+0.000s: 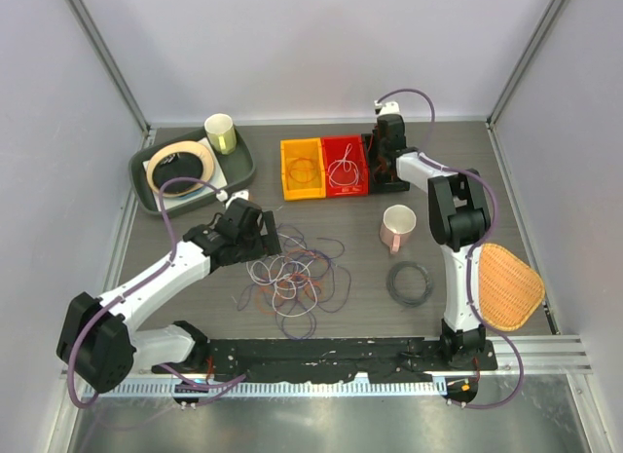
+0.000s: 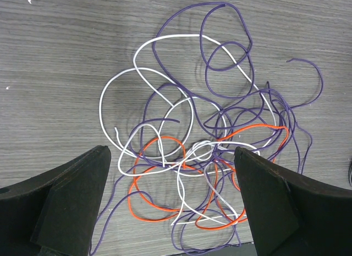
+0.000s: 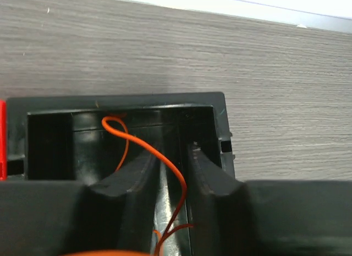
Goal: Untangle the cables
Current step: Place the cable in the bin.
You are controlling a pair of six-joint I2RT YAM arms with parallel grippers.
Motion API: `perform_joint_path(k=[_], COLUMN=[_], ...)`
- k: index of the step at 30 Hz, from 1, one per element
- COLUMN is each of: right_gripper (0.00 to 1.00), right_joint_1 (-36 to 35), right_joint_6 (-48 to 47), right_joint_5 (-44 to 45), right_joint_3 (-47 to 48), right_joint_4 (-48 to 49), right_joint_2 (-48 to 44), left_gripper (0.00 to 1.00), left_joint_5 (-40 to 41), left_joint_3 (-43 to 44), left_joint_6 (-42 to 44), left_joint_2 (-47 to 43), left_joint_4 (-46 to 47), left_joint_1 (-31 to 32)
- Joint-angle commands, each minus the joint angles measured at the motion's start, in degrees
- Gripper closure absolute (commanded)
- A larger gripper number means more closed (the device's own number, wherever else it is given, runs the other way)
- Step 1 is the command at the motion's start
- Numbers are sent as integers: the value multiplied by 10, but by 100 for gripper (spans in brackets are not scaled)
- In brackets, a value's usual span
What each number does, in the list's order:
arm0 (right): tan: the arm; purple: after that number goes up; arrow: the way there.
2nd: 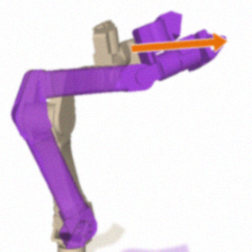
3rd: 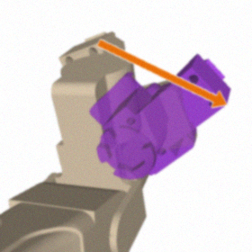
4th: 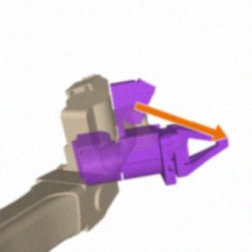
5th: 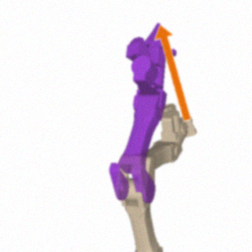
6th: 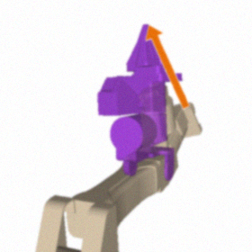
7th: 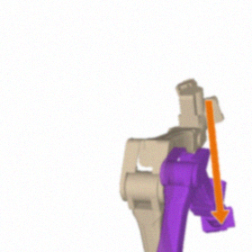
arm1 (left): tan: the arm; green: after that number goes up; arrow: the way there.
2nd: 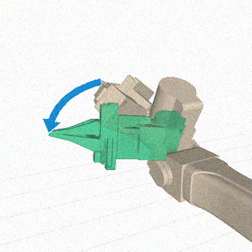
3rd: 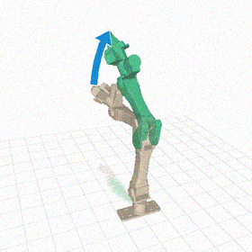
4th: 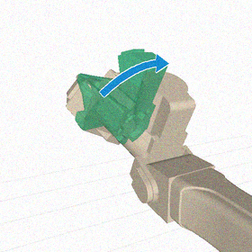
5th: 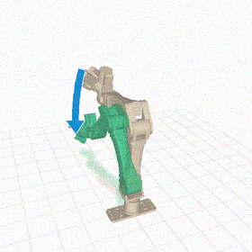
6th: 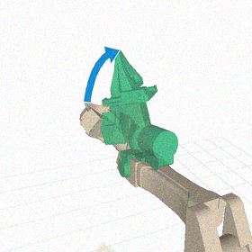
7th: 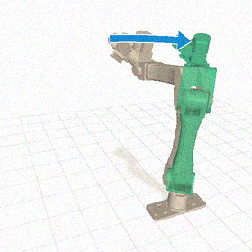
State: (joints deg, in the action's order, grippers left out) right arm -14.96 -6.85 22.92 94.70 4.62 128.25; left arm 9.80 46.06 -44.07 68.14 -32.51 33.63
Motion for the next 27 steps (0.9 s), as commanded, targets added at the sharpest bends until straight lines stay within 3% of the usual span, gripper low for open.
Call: perform_joint_path(k=[1, 9, 17, 22, 27], right_gripper=[61, 46, 23, 21, 21], right_joint_1=[1, 1, 0, 0, 1], right_joint_6=[24, 35, 32, 26, -21], right_joint_5=[-22, -51, -63, -32, 62], right_joint_3=[-8, -7, 0, 49, 65], right_joint_4=[12, -34, -144, -250, -300], right_joint_2=[-64, -91, -140, -129, -107], left_gripper=[0, 0, 0, 0, 0], left_joint_5=[-8, -12, -14, -15, -15], left_joint_3=[5, 5, 5, 6, 5], left_joint_6=[10, 10, 10, 11, 12], left_joint_2=[6, 6, 5, 4, 2], left_joint_4=[22, 21, 21, 19, 18], left_joint_1=[-1, -2, -2, -2, -2])
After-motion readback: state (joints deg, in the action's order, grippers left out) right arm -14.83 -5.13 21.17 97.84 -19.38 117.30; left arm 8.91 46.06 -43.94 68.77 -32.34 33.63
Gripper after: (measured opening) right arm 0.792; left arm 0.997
